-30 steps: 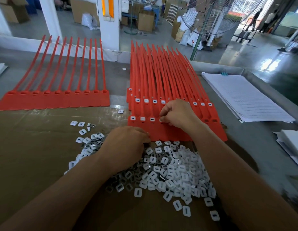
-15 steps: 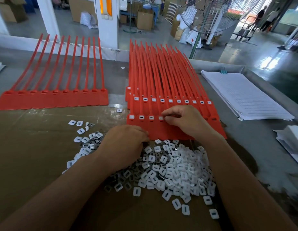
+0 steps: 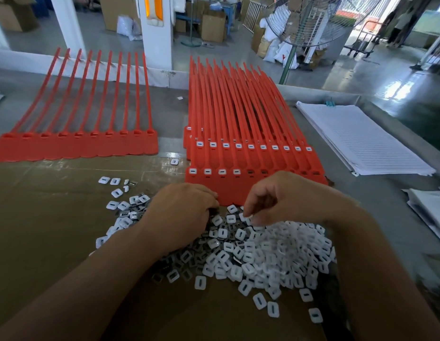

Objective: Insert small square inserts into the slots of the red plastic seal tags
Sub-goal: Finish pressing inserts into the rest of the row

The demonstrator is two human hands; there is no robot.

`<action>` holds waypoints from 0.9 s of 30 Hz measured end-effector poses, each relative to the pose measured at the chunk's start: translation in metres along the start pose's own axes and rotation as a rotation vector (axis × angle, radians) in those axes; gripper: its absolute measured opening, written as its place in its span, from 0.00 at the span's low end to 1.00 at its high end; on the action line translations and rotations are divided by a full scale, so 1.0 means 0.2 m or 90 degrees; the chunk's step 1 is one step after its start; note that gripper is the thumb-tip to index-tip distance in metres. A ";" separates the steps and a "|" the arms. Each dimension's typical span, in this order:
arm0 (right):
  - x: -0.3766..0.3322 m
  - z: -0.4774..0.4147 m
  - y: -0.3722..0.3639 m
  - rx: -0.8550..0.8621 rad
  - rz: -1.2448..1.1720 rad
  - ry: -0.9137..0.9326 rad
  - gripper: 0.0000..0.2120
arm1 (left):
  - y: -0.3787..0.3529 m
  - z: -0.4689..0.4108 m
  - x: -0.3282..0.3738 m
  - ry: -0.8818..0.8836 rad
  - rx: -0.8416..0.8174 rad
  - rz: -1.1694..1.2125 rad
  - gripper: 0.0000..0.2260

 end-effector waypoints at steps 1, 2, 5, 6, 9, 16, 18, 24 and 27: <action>-0.01 0.01 -0.01 -0.030 0.019 0.004 0.07 | 0.00 0.00 0.00 0.001 -0.001 0.000 0.17; -0.02 0.01 -0.02 -0.055 0.035 0.007 0.08 | 0.00 0.00 0.00 0.002 -0.003 0.000 0.17; -0.02 0.02 -0.04 -0.088 0.067 -0.003 0.09 | 0.00 0.00 -0.01 0.006 -0.004 0.000 0.17; -0.02 0.02 -0.04 -0.090 0.080 -0.010 0.09 | 0.00 0.00 0.00 0.007 -0.003 0.002 0.17; -0.02 0.01 -0.05 -0.096 0.129 -0.033 0.10 | 0.00 0.00 0.00 0.010 -0.002 0.002 0.17; -0.02 -0.02 -0.07 -0.084 0.162 -0.059 0.12 | 0.00 0.00 0.00 0.008 -0.009 -0.005 0.17; -0.02 -0.01 -0.07 -0.083 0.163 -0.052 0.12 | 0.01 0.00 0.00 0.005 -0.010 -0.006 0.17; -0.02 0.00 -0.04 -0.061 0.099 -0.014 0.11 | 0.01 0.00 0.00 0.008 -0.007 -0.004 0.16; -0.02 0.00 -0.01 0.010 0.025 0.000 0.09 | 0.01 0.00 0.00 0.007 -0.005 -0.002 0.16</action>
Point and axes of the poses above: each hand's wrist, its own z-axis away from the middle knuckle, its own y-axis out of the back of the hand, x = y × z, the point moved 4 cm from there along -z, towards the middle knuckle
